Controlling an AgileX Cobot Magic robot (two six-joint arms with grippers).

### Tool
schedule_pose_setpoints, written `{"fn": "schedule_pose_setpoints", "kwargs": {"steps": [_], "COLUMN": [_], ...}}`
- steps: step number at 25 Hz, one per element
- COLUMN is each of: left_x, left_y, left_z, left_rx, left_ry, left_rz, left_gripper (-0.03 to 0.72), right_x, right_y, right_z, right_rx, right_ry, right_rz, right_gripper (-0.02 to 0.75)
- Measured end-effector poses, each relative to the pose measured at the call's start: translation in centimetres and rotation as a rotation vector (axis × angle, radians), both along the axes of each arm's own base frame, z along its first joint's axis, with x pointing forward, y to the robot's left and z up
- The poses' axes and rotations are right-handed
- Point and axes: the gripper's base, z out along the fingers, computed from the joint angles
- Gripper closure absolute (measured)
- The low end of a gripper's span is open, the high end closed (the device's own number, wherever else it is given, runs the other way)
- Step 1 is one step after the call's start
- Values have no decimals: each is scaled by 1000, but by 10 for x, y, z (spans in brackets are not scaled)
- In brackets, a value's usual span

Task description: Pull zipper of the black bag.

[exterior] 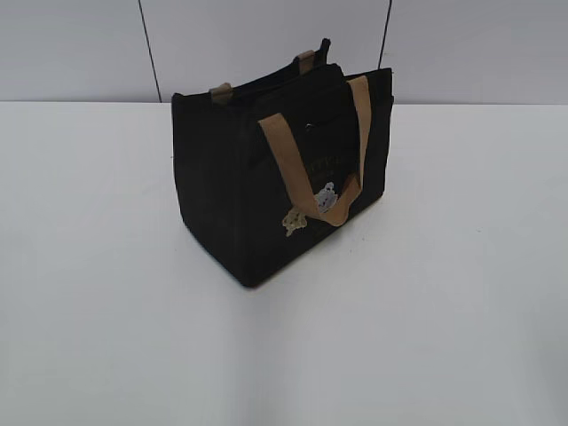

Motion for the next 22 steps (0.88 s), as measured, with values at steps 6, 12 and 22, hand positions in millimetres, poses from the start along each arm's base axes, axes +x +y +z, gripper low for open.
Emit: {"fn": "schedule_pose_setpoints", "kwargs": {"steps": [6, 12, 22], "left_x": [-6, -6, -5], "left_y": [-12, -10, -8], "left_z": [0, 0, 0], "left_rx": [75, 44, -10], "left_ry": [-31, -29, -19], "left_rz": [-199, -160, -106], "left_gripper": [252, 252, 252], "right_x": [0, 0, 0], "right_y": [0, 1, 2], "right_z": [0, 0, 0], "right_rx": [1, 10, 20], "right_ry": [0, 0, 1], "right_rz": [0, 6, 13], "right_gripper": [377, 377, 377]}}
